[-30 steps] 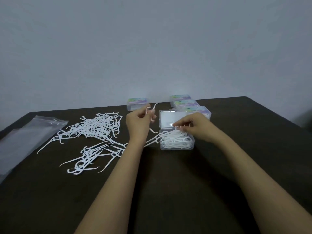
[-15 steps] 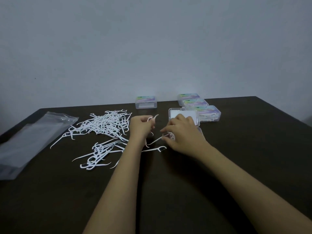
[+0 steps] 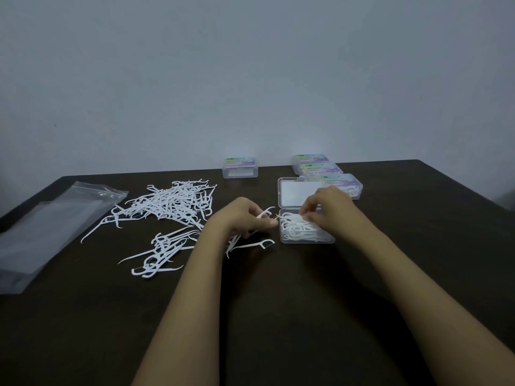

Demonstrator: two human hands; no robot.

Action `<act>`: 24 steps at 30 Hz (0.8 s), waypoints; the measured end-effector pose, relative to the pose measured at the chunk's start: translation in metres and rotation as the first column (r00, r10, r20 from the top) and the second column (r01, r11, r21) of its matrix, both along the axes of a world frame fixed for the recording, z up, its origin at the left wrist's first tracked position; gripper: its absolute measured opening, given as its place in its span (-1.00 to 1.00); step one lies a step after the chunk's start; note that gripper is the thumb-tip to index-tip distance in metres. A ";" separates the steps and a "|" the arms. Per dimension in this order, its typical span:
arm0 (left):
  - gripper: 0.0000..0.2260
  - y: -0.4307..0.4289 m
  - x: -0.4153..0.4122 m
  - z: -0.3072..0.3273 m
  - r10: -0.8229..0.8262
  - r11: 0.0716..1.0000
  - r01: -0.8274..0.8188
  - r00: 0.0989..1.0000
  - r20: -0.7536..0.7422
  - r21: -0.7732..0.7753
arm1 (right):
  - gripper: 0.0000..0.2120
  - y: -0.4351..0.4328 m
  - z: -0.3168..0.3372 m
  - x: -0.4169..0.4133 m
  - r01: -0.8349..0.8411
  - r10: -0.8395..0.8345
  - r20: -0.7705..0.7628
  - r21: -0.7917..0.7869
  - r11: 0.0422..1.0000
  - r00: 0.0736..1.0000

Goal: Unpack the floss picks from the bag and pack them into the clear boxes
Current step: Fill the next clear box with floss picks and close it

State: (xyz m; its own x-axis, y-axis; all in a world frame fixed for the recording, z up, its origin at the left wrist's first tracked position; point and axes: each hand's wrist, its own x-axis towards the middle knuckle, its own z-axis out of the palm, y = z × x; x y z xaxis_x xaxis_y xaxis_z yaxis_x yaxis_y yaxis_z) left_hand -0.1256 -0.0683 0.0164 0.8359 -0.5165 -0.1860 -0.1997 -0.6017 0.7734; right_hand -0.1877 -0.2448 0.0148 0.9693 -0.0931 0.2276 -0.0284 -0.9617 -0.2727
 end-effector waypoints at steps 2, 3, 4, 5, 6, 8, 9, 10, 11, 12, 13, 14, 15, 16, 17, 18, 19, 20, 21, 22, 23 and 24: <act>-0.85 -0.002 0.000 0.000 -0.012 0.998 0.011 1.000 0.027 0.055 | -0.88 -0.001 0.000 0.000 -0.012 0.012 -0.004 0.001 1.000 1.000; -0.86 -0.003 -0.001 -0.001 -0.012 0.997 0.009 0.999 0.038 0.075 | -0.89 -0.003 0.000 0.000 -0.021 0.021 -0.006 -0.001 1.000 1.000; -0.87 -0.003 -0.001 -0.001 -0.009 0.996 0.005 0.999 0.045 0.085 | -0.89 -0.003 0.000 -0.001 -0.029 0.029 -0.012 -0.005 1.000 1.000; -0.88 -0.004 -0.001 -0.001 -0.004 0.996 -0.001 0.999 0.051 0.086 | -0.89 -0.004 0.000 -0.001 -0.035 0.035 -0.019 -0.009 0.999 0.999; -0.87 -0.004 -0.001 -0.002 0.005 0.997 -0.010 0.998 0.060 0.078 | -0.89 -0.005 0.001 -0.002 -0.039 0.038 -0.029 -0.014 0.999 0.999; -0.85 -0.002 0.001 -0.002 0.035 0.998 -0.040 0.995 0.098 0.047 | -0.89 -0.008 0.002 -0.002 -0.038 0.038 -0.048 -0.014 0.999 0.998; -0.85 -0.001 0.003 -0.003 0.054 0.998 -0.059 0.990 0.130 0.029 | -0.89 -0.010 0.003 -0.002 -0.037 0.037 -0.059 -0.008 0.999 0.998; -0.86 -0.001 0.005 -0.003 0.075 0.997 -0.076 0.985 0.155 0.002 | -0.90 -0.013 0.004 -0.003 -0.038 0.038 -0.069 -0.001 0.999 0.997; -0.85 0.001 0.007 -0.004 0.098 0.995 -0.092 0.982 0.161 -0.045 | -0.90 -0.015 0.004 -0.003 -0.038 0.039 -0.076 0.011 0.999 0.996; -0.84 0.001 0.008 -0.004 0.122 0.988 -0.106 0.981 0.150 -0.108 | -0.89 -0.017 0.005 -0.004 -0.034 0.036 -0.075 0.031 0.999 0.997; -0.82 0.000 0.008 -0.004 0.151 0.976 -0.127 0.980 0.131 -0.177 | -0.89 -0.019 0.006 -0.005 -0.027 0.031 -0.058 0.066 0.997 0.998; -0.80 -0.001 0.007 -0.004 0.182 0.957 -0.151 0.977 0.108 -0.246 | -0.88 -0.019 0.007 -0.007 -0.016 0.020 -0.026 0.121 0.993 0.999; -0.79 -0.003 0.006 -0.004 0.211 0.928 -0.178 0.975 0.071 -0.327 | -0.88 -0.018 0.009 -0.008 -0.008 0.005 0.019 0.189 0.982 1.000; -0.78 -0.007 0.004 -0.003 0.233 0.880 -0.207 0.972 0.009 -0.427 | -0.87 -0.016 0.010 -0.010 -0.011 -0.008 0.070 0.261 0.965 0.997; -0.77 -0.012 0.002 -0.002 0.239 0.813 -0.240 0.968 -0.072 -0.530 | -0.86 -0.012 0.011 -0.011 -0.028 -0.013 0.120 0.334 0.942 0.993; -0.76 -0.017 0.001 -0.001 0.230 0.740 -0.273 0.962 -0.149 -0.615 | -0.86 -0.005 0.012 -0.013 -0.060 -0.006 0.160 0.403 0.913 0.987; -0.76 -0.023 -0.001 0.000 0.214 0.669 -0.300 0.954 -0.210 -0.679 | -0.87 0.002 0.013 -0.015 -0.101 0.014 0.189 0.457 0.884 0.982; -0.76 -0.028 -0.003 0.001 0.195 0.603 -0.326 0.945 -0.261 -0.728 | -0.89 0.010 0.013 -0.017 -0.141 0.046 0.200 0.491 0.860 0.979; -0.76 -0.034 -0.005 0.002 0.174 0.538 -0.352 0.935 -0.308 -0.766 | -0.90 0.016 0.012 -0.017 -0.170 0.080 0.193 0.512 0.842 0.978; -0.76 -0.039 -0.008 0.003 0.155 0.477 -0.380 0.924 -0.349 -0.792 | -0.92 0.020 0.011 -0.016 -0.186 0.113 0.170 0.523 0.832 0.979; -0.77 -0.043 -0.011 0.003 0.141 0.428 -0.407 0.912 -0.385 -0.807 | -0.93 0.023 0.010 -0.015 -0.188 0.135 0.139 0.523 0.831 0.981; -0.77 -0.047 -0.014 0.003 0.127 0.389 -0.432 0.900 -0.417 -0.814 | -0.94 0.024 0.009 -0.015 -0.182 0.142 0.116 0.517 0.836 0.983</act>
State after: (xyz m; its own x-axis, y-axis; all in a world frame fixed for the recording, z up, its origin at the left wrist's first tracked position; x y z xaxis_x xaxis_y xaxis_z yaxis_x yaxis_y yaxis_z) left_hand -0.1392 -0.1149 0.0197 0.9645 -0.2642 -0.0039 0.1259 0.4463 0.8860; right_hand -0.2030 -0.2210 0.0233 0.9645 -0.0609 0.2571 0.1531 -0.6641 -0.7318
